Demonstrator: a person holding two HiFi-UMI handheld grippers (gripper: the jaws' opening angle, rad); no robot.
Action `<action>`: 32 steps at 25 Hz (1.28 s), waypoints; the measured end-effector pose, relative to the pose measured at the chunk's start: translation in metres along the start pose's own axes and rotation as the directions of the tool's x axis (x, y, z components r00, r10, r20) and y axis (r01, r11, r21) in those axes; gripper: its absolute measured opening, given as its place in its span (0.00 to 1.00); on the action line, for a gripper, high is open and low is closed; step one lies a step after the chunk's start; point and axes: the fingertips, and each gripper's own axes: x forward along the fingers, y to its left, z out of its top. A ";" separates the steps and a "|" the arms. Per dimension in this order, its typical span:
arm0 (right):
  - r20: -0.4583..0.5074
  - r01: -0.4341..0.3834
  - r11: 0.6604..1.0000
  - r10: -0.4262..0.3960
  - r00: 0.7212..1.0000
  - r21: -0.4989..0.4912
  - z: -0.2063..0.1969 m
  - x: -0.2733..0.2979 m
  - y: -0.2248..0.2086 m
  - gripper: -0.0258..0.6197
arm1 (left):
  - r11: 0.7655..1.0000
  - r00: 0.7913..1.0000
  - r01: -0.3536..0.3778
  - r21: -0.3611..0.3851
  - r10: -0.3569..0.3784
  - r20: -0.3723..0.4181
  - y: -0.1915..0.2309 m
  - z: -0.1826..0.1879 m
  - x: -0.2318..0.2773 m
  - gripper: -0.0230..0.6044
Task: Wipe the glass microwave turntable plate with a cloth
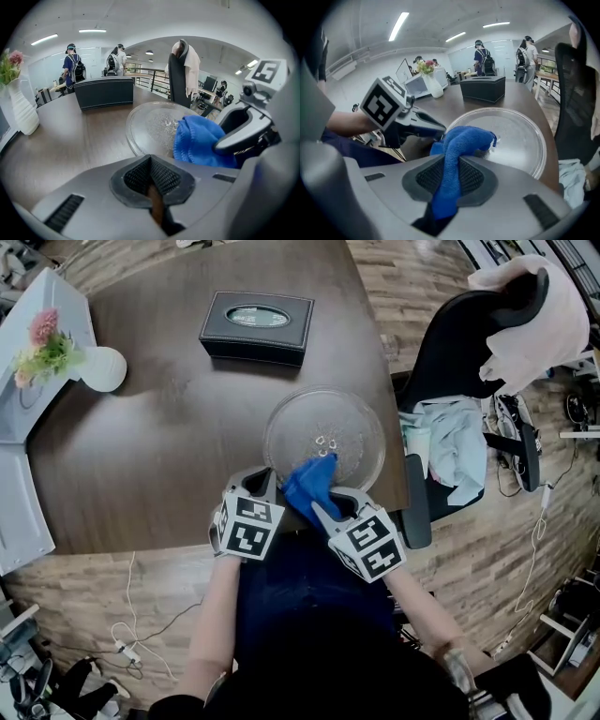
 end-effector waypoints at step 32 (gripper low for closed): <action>-0.042 0.187 0.980 -0.190 0.981 -0.062 -0.018 -0.021 -0.077 0.14 | 1.000 1.000 -0.010 0.014 0.010 -0.016 -0.004 -0.002 -0.001 0.04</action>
